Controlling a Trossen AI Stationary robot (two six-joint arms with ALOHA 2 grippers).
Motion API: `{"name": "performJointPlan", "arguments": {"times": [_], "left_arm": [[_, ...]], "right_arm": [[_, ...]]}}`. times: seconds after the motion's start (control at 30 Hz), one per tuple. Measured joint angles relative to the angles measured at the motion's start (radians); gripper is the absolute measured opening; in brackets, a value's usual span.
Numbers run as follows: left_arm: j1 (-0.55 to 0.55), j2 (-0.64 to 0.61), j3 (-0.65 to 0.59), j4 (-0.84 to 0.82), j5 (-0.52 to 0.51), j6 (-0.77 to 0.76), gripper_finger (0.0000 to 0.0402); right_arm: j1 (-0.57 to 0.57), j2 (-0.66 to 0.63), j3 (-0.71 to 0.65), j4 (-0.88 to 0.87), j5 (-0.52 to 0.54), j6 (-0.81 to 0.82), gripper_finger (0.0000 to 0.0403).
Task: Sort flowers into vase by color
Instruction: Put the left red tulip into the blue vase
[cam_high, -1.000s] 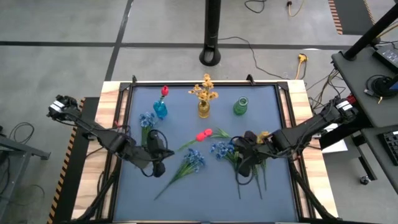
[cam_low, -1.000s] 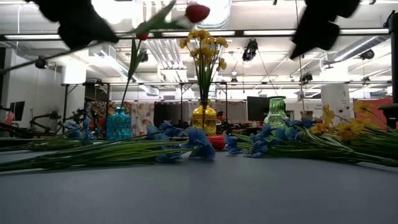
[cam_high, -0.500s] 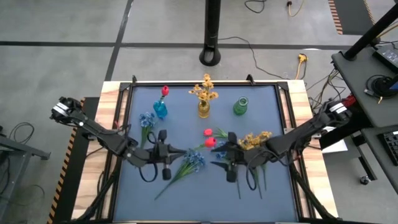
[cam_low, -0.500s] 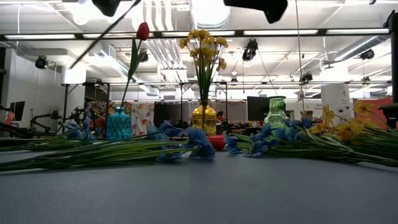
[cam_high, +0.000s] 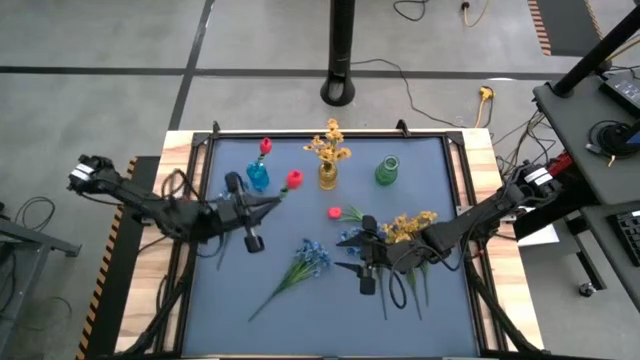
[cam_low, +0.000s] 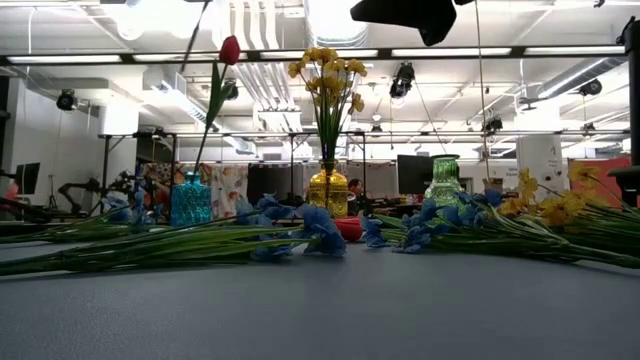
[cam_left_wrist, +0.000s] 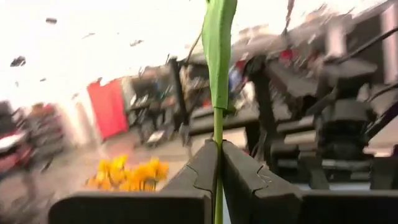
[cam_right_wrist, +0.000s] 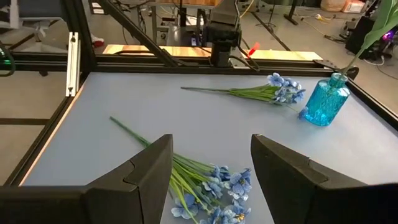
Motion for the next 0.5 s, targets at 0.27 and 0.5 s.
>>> {"name": "performJointPlan", "arguments": {"times": [0.27,0.5], "left_arm": [[0.156,-0.148,-0.226,0.181,0.191,0.182,0.0000],[0.283,-0.221,-0.390,0.432,0.190,0.201,0.0000]], "right_arm": [[0.000,0.000,0.000,-0.001,0.000,-0.003,0.0210],[-0.001,0.000,0.000,-0.001,0.000,-0.014,0.0210]]}}
